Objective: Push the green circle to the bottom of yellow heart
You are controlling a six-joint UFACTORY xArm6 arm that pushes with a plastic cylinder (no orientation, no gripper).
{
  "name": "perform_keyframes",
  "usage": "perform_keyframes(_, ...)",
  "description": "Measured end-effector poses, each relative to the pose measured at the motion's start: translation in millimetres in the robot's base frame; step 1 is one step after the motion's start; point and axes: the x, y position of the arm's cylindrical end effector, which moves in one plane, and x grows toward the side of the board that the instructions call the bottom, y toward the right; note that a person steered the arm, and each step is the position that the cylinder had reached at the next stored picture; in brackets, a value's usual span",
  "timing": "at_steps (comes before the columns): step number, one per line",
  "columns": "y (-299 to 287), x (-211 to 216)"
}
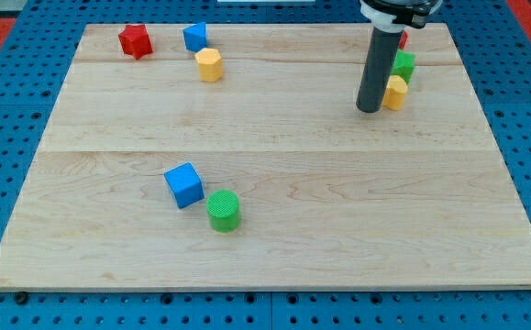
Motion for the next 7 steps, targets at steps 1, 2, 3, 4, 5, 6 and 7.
perform_keyframes(1, 11.2, -10.5)
perform_keyframes(2, 18.6, -10.6)
perform_keyframes(3, 30.3, -10.6)
perform_keyframes(4, 34.1, -0.4)
perform_keyframes(5, -0.4, 43.2)
perform_keyframes(6, -33.1, 80.8)
perform_keyframes(7, -62.5, 108.7)
